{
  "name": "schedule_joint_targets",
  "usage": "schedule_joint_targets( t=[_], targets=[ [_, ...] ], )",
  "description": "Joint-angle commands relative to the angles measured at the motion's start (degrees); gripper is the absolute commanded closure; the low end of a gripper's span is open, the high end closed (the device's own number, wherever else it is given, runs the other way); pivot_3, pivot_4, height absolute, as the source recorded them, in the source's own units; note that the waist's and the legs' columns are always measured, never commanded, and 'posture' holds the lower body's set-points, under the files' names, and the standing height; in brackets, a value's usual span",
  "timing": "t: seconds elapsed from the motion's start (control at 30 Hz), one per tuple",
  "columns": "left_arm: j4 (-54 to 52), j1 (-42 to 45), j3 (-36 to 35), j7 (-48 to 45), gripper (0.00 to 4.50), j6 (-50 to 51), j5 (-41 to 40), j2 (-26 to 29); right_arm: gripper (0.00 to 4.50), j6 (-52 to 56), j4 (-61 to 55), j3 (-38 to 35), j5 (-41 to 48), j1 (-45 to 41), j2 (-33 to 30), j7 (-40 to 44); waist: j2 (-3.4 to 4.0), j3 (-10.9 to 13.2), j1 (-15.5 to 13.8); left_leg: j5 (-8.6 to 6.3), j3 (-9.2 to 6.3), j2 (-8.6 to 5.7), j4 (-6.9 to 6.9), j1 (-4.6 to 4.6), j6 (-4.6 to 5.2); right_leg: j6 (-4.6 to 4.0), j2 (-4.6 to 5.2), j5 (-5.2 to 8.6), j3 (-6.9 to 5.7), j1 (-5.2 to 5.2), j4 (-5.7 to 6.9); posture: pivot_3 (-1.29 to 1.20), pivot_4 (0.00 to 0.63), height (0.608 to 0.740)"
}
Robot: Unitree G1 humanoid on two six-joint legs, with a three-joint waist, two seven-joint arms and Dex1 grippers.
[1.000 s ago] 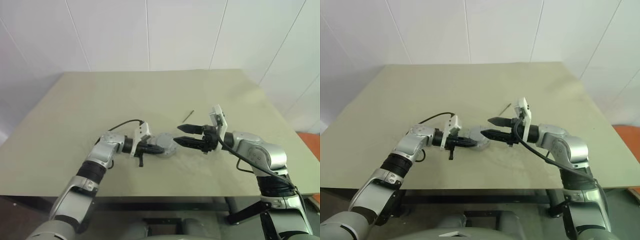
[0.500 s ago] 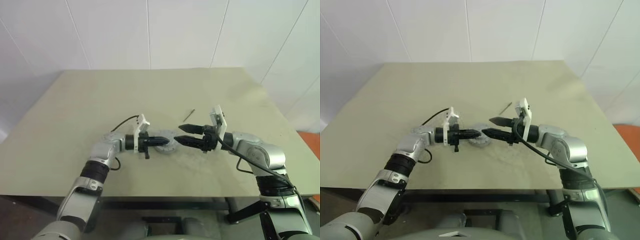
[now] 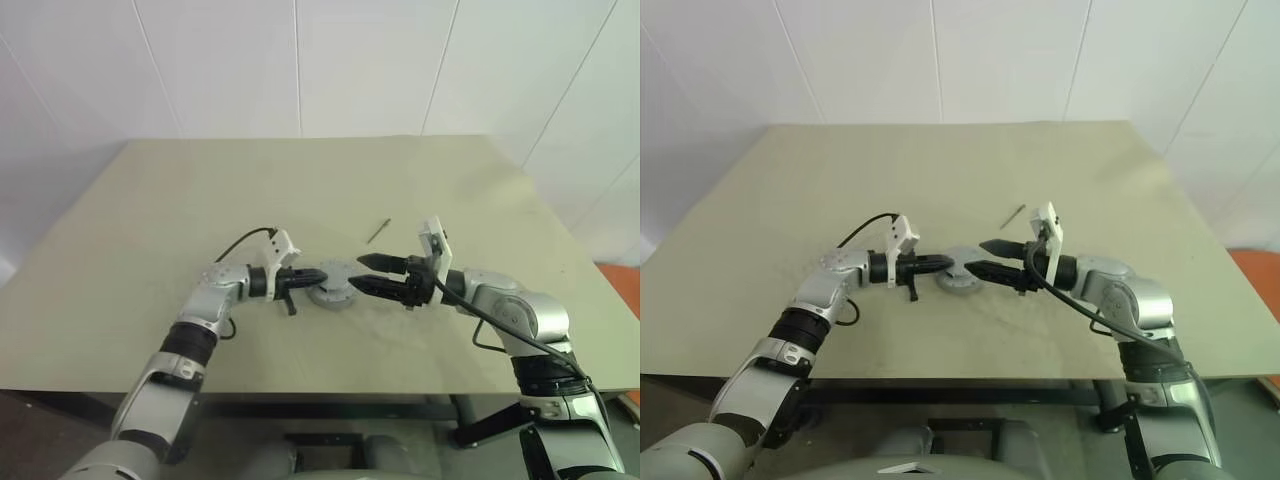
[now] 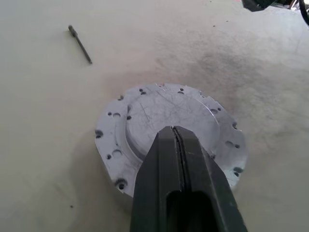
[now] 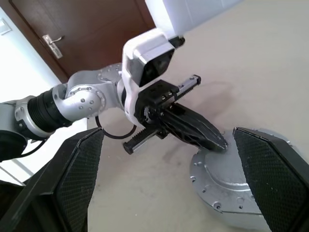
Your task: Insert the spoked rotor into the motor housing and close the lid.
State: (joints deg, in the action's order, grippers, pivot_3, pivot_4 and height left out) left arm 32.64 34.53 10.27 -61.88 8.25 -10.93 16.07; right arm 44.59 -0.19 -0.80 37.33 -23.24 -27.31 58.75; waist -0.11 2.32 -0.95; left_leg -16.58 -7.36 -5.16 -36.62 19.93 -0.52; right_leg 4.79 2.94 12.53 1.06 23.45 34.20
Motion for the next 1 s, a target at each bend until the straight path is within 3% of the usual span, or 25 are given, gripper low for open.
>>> schedule_joint_targets(
  t=[0.03,0.2,0.4,0.67,0.83,1.0],
  targets=[
    [0.44,1.06,0.17,-0.43,4.50,-2.24,0.63,-0.81,0.02,0.11,-2.01,-0.82,0.90,-0.53,0.16,-1.11,0.00,0.00,-0.02,0.00,0.00,0.00,-0.02,0.02,0.00,0.01,0.00,0.00,0.00,0.01,0.00,0.00,0.000,0.740],
    [0.92,1.38,-0.37,-0.25,4.50,-3.33,0.44,-2.01,0.02,2.08,-2.99,-0.99,1.62,-0.14,0.30,-3.03,0.00,0.00,0.06,-0.03,-0.02,-0.01,-0.28,0.20,0.05,0.05,0.00,-0.07,-0.02,0.07,0.02,0.00,0.000,0.740],
    [4.15,2.63,2.31,0.97,4.50,-5.95,5.02,-1.93,0.02,6.85,0.97,-0.94,-0.62,-1.28,2.43,-11.46,0.02,-0.02,0.07,-0.02,-0.01,0.01,-0.53,0.29,0.05,0.01,-0.05,-0.25,-0.02,0.08,0.04,0.00,0.000,0.740],
    [6.80,2.98,2.82,0.60,4.50,-8.68,7.04,-1.17,0.02,22.75,1.82,-3.52,1.21,0.04,5.87,-23.81,0.08,-0.11,0.07,-0.02,0.00,0.02,-0.54,0.20,0.05,-0.01,-0.06,-0.28,0.00,0.02,0.10,0.00,0.000,0.740],
    [6.59,2.83,2.64,0.28,4.50,-8.92,6.90,-1.02,0.02,33.54,0.93,-9.75,4.88,-1.55,11.07,-30.59,0.15,-0.16,0.19,-0.02,0.00,0.02,-0.55,0.16,0.06,-0.02,-0.08,-0.29,0.02,0.01,0.14,0.00,0.000,0.740],
    [6.04,2.64,2.22,-0.33,4.50,-9.20,6.16,-1.17,0.02,38.79,3.19,-19.11,5.19,-5.95,21.11,-40.86,0.19,-0.19,0.23,-0.01,0.01,0.07,-0.54,0.07,0.06,-0.04,-0.17,-0.30,0.07,0.03,0.28,0.00,0.000,0.740]
  ],
)
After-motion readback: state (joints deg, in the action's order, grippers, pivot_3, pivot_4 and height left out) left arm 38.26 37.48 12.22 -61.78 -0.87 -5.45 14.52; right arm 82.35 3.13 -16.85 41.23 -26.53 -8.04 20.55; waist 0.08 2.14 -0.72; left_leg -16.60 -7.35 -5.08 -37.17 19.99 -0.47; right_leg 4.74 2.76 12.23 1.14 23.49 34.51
